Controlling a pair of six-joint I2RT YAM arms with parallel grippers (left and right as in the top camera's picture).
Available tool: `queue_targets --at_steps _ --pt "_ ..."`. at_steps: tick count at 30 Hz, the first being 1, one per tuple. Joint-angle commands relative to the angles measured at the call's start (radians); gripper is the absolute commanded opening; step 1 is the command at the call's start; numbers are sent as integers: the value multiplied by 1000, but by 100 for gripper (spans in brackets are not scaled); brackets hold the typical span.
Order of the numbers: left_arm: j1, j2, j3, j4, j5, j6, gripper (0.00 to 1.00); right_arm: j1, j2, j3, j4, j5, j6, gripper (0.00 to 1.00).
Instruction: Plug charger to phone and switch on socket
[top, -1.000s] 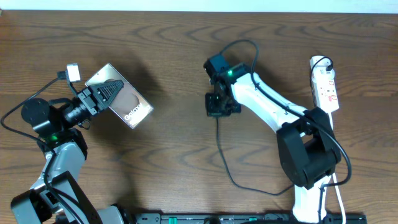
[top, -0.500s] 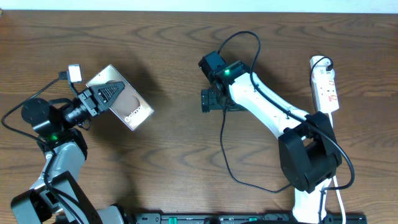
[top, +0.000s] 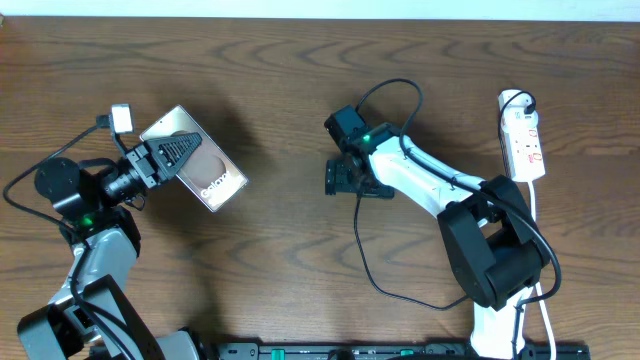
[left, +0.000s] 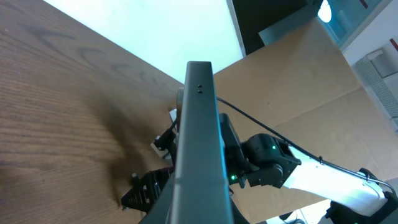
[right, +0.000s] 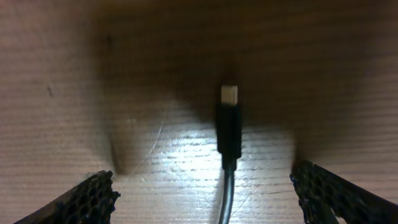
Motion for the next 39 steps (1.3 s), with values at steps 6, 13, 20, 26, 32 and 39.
queue_targets --at_steps 6,13,20,26,32,39 --pt "3 -5 9 8 15 14 7 6 -7 -7 25 -6 13 36" --pt "3 -5 8 9 15 14 7 6 -7 -7 29 29 13 5" --pt "3 -5 8 8 15 13 8 5 -7 -7 29 29 13 1" --pt "3 -5 9 8 15 14 8 5 -7 -7 59 -81 -64 1" --pt "3 -5 8 8 15 13 7 5 -7 -7 246 -638 -443 1" --pt "3 -5 8 8 16 13 7 19 -7 -7 274 -1046 -786 1"
